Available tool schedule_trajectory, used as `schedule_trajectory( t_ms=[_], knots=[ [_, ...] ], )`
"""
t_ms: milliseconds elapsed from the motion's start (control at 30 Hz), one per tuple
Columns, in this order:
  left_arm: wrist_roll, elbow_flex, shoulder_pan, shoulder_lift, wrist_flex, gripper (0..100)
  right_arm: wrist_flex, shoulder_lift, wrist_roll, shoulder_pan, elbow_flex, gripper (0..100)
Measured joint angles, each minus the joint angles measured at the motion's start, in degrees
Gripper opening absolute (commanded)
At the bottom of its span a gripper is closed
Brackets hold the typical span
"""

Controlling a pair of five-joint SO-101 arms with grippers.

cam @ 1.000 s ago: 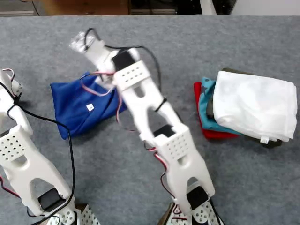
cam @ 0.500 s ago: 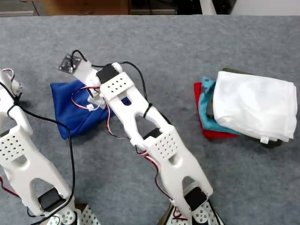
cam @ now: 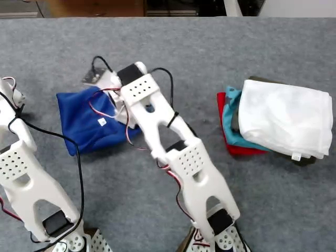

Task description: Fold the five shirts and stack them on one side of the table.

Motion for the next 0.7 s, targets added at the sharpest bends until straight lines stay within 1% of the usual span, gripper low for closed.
schedule_trajectory(
  t_ms=[167, 267, 367, 500, 700],
  knots=[
    [0.00, 0.00, 0.00, 0.00, 0.00, 2, 0.00, -6.24, 0.00, 3.78, 13.89, 0.5],
    [0.00, 0.00, 0.00, 0.00, 0.00, 2, 0.00, -10.46, 0.00, 5.01, 16.26, 0.5],
    [0.00, 0.00, 0.00, 0.00, 0.00, 2, -1.14, -13.19, 0.00, 4.84, 14.86, 0.5],
    [0.00, 0.00, 0.00, 0.00, 0.00, 2, -7.91, -12.92, 0.00, 4.84, 9.49, 0.5],
    [0.00, 0.00, 0.00, 0.00, 0.00, 2, -18.37, -3.60, 0.00, 2.20, -0.26, 0.5]
  ],
)
